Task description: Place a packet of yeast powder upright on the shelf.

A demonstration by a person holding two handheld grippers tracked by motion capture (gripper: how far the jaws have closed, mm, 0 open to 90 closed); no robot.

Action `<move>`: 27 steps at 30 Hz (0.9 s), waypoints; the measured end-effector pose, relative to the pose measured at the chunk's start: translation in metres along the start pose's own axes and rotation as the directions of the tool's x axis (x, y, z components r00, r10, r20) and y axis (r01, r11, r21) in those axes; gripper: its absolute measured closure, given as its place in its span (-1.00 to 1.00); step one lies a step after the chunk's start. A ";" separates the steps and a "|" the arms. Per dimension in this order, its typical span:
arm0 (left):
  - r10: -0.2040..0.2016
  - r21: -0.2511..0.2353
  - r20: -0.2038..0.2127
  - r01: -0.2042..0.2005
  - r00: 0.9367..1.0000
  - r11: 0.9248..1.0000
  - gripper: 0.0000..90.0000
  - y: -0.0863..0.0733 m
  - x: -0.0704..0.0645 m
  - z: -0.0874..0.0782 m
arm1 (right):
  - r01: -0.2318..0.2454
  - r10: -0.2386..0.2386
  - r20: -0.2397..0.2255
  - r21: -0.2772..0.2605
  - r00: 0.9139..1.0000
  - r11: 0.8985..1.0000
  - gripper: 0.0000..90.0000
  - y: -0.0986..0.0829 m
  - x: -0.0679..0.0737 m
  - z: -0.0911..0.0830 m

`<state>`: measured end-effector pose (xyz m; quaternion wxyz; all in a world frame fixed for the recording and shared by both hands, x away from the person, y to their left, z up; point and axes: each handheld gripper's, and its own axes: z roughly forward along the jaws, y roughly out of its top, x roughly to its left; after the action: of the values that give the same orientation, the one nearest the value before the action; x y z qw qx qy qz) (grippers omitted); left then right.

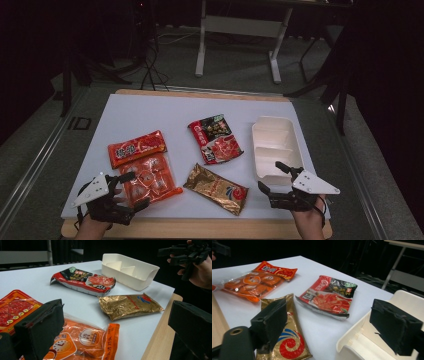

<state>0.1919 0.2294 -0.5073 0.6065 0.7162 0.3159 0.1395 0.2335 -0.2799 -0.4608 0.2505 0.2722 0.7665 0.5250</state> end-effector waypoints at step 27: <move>0.023 -0.003 0.016 -0.023 1.000 1.000 -0.99 0.000 -0.002 0.002 | -0.069 0.070 -0.012 0.062 0.997 0.996 -0.72 0.019 0.000 -0.004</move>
<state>0.1921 0.2265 -0.5074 0.6083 0.7201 0.3027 0.1410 0.2338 -0.2770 -0.4413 0.2180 0.3025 0.7743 0.5113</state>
